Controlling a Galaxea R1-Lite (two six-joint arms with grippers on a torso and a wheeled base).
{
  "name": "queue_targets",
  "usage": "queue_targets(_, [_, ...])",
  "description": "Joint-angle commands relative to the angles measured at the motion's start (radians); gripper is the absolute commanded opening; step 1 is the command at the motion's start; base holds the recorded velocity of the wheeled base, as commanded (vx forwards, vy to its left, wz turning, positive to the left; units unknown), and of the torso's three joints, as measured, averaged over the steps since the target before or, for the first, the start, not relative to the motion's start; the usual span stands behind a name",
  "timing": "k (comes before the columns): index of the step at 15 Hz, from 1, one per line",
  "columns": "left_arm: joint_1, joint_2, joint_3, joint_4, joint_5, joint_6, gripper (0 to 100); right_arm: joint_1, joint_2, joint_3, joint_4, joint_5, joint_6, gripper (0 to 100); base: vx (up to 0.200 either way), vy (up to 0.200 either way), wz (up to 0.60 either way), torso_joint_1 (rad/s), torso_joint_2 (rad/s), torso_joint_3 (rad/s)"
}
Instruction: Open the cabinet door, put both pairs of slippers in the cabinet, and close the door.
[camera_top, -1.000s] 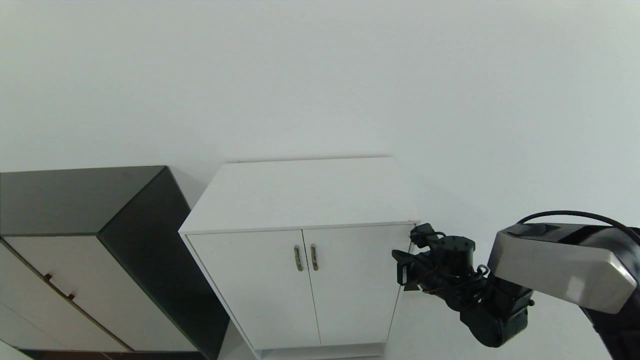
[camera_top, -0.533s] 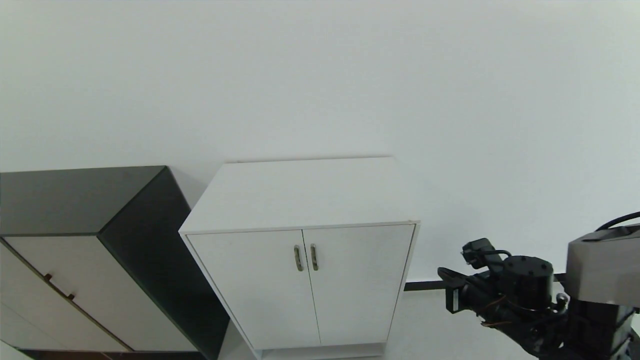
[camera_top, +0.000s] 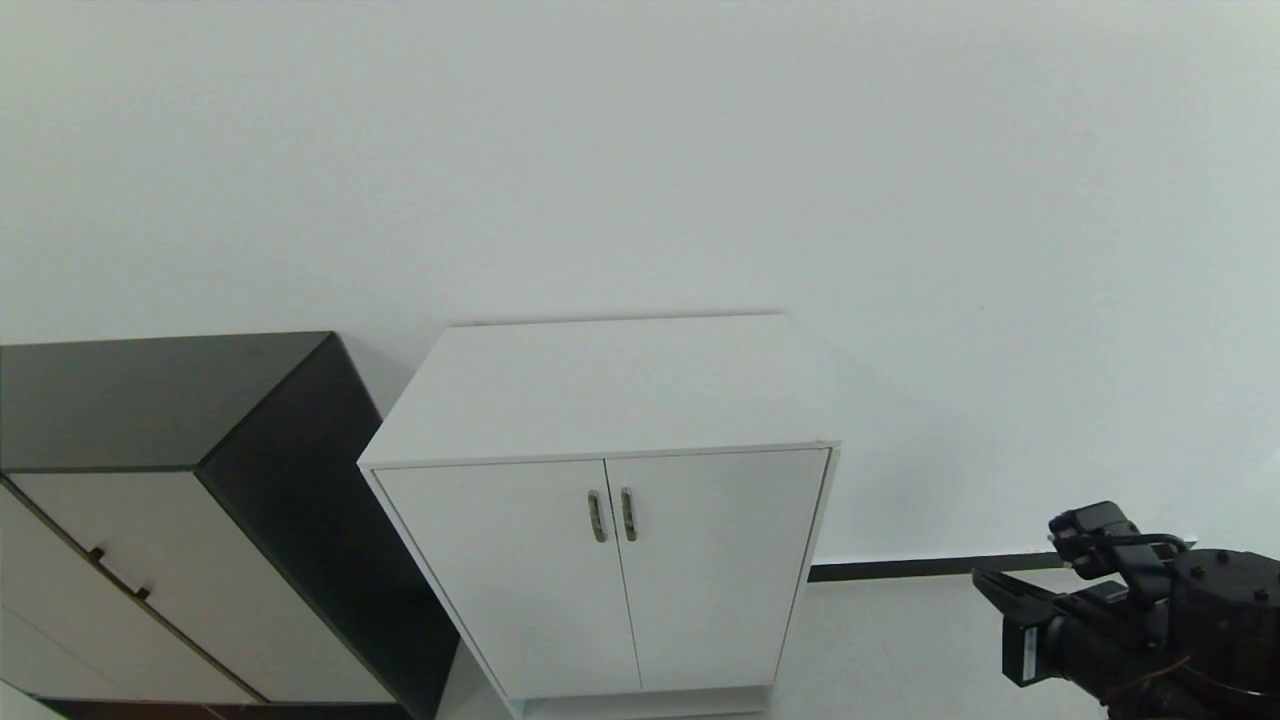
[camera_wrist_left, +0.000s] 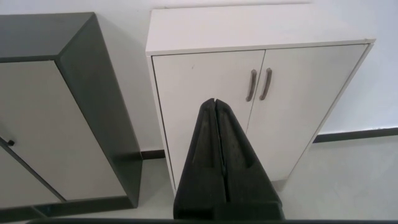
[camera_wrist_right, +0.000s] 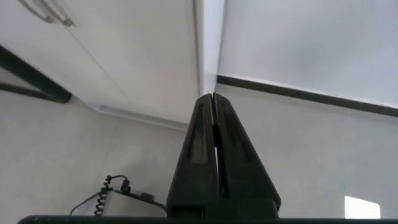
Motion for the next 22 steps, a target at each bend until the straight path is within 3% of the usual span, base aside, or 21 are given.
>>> queue_targets(1, [0.001,0.001,0.0,0.0,0.0,-0.003,0,0.012,-0.237,0.009,0.167,-0.029,0.0,0,0.0,0.0,0.0,0.0,0.0,0.0])
queue_targets(5, [0.001,0.001,0.0,-0.002,0.0,-0.007,0,0.035,-0.594,0.009,0.592,-0.025,0.011,0,0.0,0.0,0.0,0.0,0.0,0.0])
queue_targets(7, [0.001,0.001,0.0,0.0,0.0,-0.007,0,0.055,-0.876,0.009,0.901,-0.02,0.008,0,0.0,0.0,0.0,0.0,0.0,0.0])
queue_targets(11, [0.001,0.001,0.0,0.0,0.0,-0.007,0,0.081,-1.34,-0.007,1.27,-0.014,0.0,0,0.0,0.0,0.0,0.0,0.0,0.0])
queue_targets(14, [0.001,0.001,0.0,-0.002,0.0,-0.007,0,0.048,-1.469,0.009,1.406,0.0,0.002,0,0.0,0.0,0.0,0.0,0.0,0.0])
queue_targets(15, [0.001,0.001,0.0,0.0,0.0,-0.007,0,0.01,-1.561,0.007,1.477,0.05,-0.014,0,0.0,0.0,0.0,0.0,0.0,0.0])
queue_targets(17, [0.001,0.001,0.0,-0.002,0.0,-0.007,0,-0.018,-1.565,0.007,1.475,0.066,-0.04,0,0.0,0.0,0.0,0.0,0.0,0.0])
queue_targets(21, [0.001,0.001,0.0,0.0,0.0,-0.009,0,-0.261,-1.593,0.005,1.475,0.067,-0.054,0,0.0,0.0,0.0,0.0,0.0,0.0])
queue_targets(22, [0.001,0.001,0.0,0.0,0.0,-0.01,0,-0.288,-1.645,0.007,1.475,0.067,-0.055,0,0.0,0.0,0.0,0.0,0.0,0.0])
